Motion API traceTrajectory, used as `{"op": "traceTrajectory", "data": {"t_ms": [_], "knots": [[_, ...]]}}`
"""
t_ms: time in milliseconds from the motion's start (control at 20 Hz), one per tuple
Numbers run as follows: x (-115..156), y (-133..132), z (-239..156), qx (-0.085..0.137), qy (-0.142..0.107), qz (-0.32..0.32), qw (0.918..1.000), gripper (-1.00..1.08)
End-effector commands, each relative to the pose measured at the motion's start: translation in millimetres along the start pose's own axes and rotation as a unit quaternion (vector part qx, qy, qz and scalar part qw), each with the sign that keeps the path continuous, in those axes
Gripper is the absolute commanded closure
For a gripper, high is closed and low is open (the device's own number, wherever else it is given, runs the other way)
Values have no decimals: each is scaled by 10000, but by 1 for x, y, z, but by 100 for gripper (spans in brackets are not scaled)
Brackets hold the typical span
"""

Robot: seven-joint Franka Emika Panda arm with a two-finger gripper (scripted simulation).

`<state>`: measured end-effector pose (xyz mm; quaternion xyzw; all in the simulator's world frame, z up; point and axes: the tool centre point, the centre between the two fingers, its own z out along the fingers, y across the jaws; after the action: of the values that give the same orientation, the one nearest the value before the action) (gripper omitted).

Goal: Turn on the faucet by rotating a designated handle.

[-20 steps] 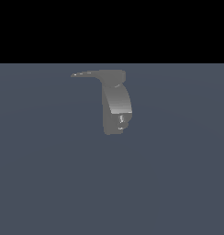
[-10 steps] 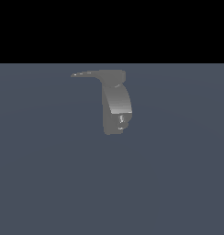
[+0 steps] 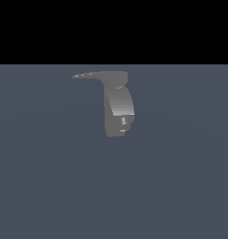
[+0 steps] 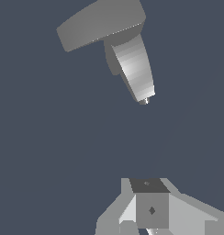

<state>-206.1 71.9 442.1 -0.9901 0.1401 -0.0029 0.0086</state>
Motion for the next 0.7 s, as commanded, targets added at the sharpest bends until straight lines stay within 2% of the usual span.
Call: {"op": "traceTrajectory", "data": {"t_ms": [0,300,650], "knots": [[6,-13,8,3,-1,259,9997,108],[24,-41,27,5,-2,865,9962,108],[49,-71,50,8,-3,1564,9877,108]]}}
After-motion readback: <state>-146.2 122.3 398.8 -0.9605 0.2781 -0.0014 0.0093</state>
